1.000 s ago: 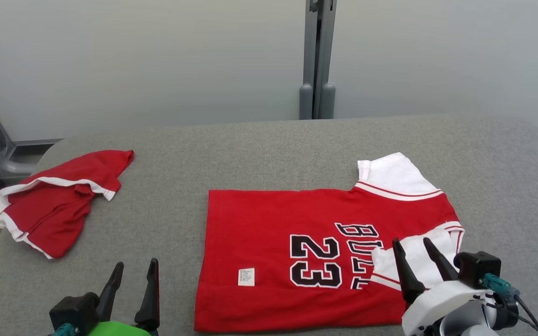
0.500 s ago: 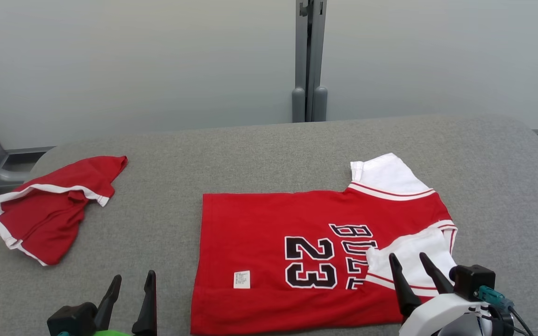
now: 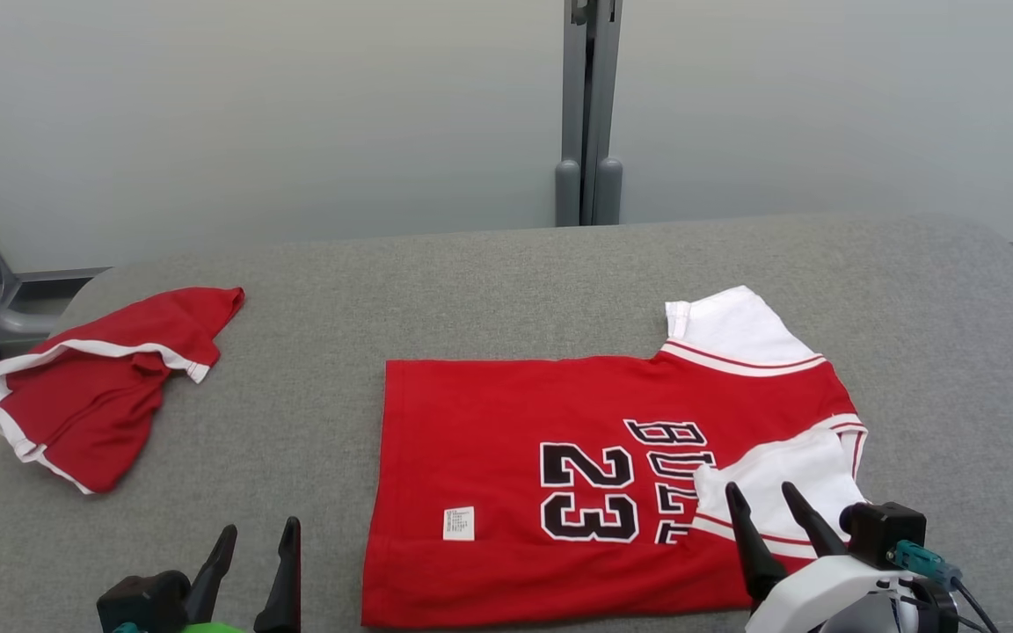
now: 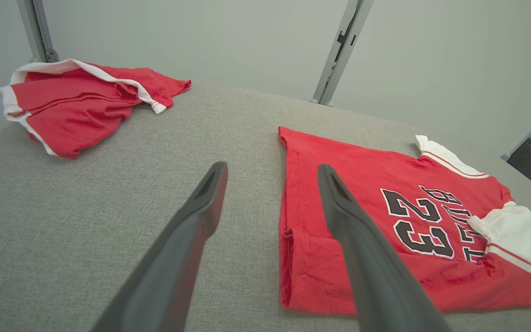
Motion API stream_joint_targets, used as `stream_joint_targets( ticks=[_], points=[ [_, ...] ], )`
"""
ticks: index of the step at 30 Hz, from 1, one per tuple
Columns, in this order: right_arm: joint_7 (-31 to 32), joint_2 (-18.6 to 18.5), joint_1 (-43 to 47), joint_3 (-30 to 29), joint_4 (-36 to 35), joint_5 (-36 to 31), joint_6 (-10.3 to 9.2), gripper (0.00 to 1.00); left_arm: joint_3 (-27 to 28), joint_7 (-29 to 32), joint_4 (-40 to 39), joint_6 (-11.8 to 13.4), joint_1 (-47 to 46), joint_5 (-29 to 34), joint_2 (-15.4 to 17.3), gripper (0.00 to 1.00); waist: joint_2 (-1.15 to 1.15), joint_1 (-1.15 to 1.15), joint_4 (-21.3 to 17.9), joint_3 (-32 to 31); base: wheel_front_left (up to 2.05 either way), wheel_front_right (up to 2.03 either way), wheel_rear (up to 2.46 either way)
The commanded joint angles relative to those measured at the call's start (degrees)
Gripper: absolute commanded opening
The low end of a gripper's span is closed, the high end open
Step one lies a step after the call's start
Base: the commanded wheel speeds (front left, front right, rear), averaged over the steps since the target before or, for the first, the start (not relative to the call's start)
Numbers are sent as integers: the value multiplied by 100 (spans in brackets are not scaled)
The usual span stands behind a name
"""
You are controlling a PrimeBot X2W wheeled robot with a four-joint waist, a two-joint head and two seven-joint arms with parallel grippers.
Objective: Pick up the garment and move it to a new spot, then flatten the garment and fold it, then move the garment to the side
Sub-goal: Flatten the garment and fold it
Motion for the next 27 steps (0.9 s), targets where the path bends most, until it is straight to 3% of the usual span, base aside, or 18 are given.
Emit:
stream_joint_targets(
  ticks=[1, 11, 20, 27],
  points=[
    [-32, -10, -64, 17, 25, 15, 0, 100, -10, 25, -22, -22, 26, -39, 48, 100, 0, 0, -2, 11, 0, 0, 0],
    [317, -12, -221, 21, 27, -43, 0, 100, -92, 343, 39, -5, -295, -146, -54, 100, 0, 0, 26, 209, 0, 0, 0],
    [1716, -166, -1090, -264, -37, 19, 0, 100, -460, 1640, 569, -26, -1364, -182, -112, 100, 0, 0, 32, 683, 0, 0, 0],
    [3413, -611, -2063, -205, -153, 186, 1, 100, -670, 2716, 881, 94, -2635, -204, -407, 100, 0, 0, 106, 1467, 0, 0, 0]
  ],
)
